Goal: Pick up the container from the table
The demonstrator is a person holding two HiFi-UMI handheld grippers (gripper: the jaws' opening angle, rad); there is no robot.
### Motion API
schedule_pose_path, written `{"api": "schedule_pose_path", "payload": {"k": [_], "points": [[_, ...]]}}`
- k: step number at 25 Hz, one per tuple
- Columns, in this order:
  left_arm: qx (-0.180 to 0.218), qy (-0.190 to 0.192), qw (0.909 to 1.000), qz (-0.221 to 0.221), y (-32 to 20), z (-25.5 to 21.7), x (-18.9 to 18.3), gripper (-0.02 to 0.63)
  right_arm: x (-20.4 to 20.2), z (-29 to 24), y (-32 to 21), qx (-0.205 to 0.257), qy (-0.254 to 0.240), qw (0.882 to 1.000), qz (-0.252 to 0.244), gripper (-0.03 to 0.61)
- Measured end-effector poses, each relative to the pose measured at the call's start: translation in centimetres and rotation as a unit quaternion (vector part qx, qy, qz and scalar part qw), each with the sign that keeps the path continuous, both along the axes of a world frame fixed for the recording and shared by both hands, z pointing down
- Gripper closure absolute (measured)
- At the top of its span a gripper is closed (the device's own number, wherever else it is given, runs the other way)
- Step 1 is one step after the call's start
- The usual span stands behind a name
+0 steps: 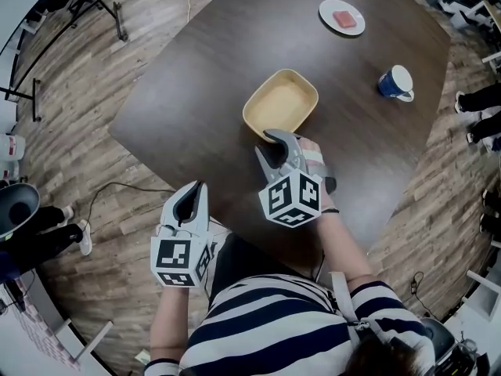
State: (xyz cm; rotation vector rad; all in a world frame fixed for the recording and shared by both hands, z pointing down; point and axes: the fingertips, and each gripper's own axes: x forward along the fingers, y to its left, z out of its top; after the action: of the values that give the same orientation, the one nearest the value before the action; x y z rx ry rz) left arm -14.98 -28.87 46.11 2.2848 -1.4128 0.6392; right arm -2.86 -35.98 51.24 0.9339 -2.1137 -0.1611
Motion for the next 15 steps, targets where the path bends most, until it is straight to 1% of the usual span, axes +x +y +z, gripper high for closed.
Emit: {"api": "schedule_pose_path", "payload": {"k": [3, 6, 8, 15], "points": [[-0.008, 0.001, 1.0, 0.003, -0.33, 0.39, 0.06, 0.614, 0.07, 0.06, -0.28, 0.01, 0.022, 1.0, -0.005, 0.476], [-0.013, 0.008, 0.9999, 0.006, -0.35, 0.45, 0.3, 0.614, 0.23, 0.04, -0.41, 0.024, 0.046, 0.999, -0.008, 0.525], [-0.011, 0.006, 0.9999, 0.006, -0.34, 0.6, 0.42, 0.614, 0.44, 0.11, -0.44, 0.025, 0.046, 0.999, -0.008, 0.532], [-0.006, 0.008, 0.9999, -0.01, 0.27, 0.68, -0.56, 0.614, 0.72, 0.24, 0.13, 0.003, 0.029, 1.0, -0.007, 0.543]]}}
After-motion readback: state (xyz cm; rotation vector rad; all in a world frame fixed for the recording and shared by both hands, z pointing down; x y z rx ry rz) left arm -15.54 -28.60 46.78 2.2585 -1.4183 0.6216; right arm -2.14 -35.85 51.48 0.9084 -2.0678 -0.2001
